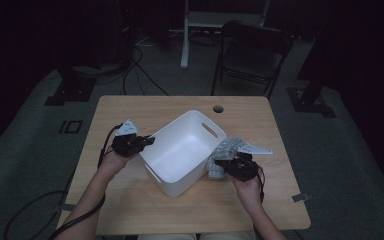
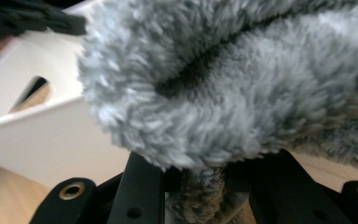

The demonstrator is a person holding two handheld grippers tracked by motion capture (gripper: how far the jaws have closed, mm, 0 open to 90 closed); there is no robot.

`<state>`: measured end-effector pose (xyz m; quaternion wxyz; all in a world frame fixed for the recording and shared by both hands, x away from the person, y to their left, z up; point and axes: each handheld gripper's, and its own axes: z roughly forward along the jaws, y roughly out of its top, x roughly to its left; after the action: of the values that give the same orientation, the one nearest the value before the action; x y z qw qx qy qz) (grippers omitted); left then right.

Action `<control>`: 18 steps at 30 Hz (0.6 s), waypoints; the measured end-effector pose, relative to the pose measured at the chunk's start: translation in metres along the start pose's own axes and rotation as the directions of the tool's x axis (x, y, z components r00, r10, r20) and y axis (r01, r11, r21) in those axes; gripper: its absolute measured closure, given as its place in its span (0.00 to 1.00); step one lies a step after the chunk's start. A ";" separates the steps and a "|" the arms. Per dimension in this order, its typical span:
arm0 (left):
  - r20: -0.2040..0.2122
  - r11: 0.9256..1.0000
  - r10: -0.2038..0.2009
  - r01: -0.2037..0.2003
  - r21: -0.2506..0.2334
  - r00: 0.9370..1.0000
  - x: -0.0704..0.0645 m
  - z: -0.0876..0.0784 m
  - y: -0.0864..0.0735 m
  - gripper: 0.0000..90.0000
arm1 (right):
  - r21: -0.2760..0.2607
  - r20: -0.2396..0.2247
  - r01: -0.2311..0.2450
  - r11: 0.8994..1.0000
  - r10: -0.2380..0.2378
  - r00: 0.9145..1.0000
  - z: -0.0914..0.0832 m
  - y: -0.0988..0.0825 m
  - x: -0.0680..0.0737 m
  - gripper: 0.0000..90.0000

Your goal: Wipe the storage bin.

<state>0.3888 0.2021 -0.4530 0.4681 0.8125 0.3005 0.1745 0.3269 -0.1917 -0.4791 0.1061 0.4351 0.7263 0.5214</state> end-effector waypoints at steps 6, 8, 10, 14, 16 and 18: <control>-0.003 1.000 0.005 -0.005 0.003 1.000 0.000 0.001 0.001 0.94 | 0.052 0.036 -0.014 0.999 0.012 0.999 0.013 -0.010 -0.010 0.81; -0.007 1.000 0.009 -0.009 0.003 1.000 -0.001 0.001 0.001 0.94 | 0.075 0.052 -0.016 0.997 0.012 0.999 0.019 -0.014 -0.015 0.81; -0.010 1.000 0.009 -0.009 0.005 1.000 -0.002 0.001 0.001 0.94 | 0.113 0.077 -0.028 0.993 0.019 0.997 0.029 -0.021 -0.023 0.81; -0.013 1.000 0.007 -0.007 0.004 1.000 -0.002 0.002 0.001 0.95 | 0.163 0.102 -0.054 0.985 0.037 0.994 0.041 -0.030 -0.031 0.81; -0.017 1.000 0.005 -0.005 0.003 1.000 -0.002 0.002 0.001 0.94 | 0.173 0.105 -0.060 0.983 0.042 0.994 0.043 -0.032 -0.033 0.81; -0.026 1.000 0.003 -0.003 0.004 1.000 -0.003 0.002 0.001 0.94 | 0.180 0.111 -0.066 0.981 0.046 0.993 0.042 -0.030 -0.031 0.81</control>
<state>0.3880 0.1987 -0.4527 0.4624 0.8115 0.3057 0.1849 0.3557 -0.1892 -0.5327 0.0894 0.4905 0.7520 0.4313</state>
